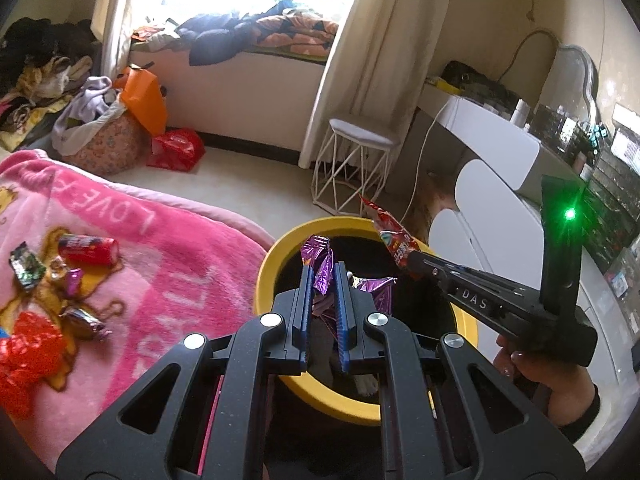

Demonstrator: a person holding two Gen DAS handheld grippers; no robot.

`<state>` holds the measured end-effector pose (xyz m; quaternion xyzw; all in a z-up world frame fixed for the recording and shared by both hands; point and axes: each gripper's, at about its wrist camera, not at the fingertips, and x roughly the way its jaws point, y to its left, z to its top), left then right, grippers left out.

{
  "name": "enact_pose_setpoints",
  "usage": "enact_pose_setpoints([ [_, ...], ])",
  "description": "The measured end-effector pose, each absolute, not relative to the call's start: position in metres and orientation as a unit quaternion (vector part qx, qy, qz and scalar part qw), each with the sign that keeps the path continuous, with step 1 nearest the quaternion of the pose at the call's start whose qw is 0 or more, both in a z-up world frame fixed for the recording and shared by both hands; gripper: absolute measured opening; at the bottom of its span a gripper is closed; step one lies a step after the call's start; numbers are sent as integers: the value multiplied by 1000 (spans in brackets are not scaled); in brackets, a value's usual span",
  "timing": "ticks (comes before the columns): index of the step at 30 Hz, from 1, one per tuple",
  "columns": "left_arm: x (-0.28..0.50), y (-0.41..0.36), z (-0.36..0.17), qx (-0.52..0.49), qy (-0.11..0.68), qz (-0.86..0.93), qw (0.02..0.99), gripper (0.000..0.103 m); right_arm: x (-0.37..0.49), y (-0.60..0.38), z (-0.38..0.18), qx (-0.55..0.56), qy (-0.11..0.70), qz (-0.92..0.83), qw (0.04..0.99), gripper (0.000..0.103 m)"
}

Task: Collect trash
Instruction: 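Open both grippers to drop the wrappers into the bin, then move both open grippers back over the trash on the blanket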

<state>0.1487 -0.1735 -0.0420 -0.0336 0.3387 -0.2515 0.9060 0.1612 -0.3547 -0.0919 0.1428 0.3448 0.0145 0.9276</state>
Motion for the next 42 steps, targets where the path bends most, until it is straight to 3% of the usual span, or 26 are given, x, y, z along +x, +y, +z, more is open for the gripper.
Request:
enact_pose_setpoints([
  [18,182,-210,-77,-24,382,-273,882,8,167,-389,-115,184,374,-4,909,12],
  [21,184,-210,-81,-34,385,-272,881,14,167,-392,-116,187,375,-5,908,23],
  [23,183,-209,-82,-36,384,-267,883,29,166,-396,-116,192,374,-8,907,35],
  [24,183,-208,-82,-38,384,-264,884,44,165,-398,-116,194,372,-11,908,36],
  [27,179,-202,-80,-52,375,-252,891,59,163,-404,-113,200,367,-20,908,47],
  [31,174,-192,-72,-66,362,-245,897,84,160,-405,-109,204,357,-27,911,50],
  [33,171,-187,-67,-69,354,-238,902,90,160,-405,-107,203,354,-27,912,53],
  [42,156,-173,-49,-69,325,-227,916,90,155,-393,-94,188,333,-22,924,62],
])
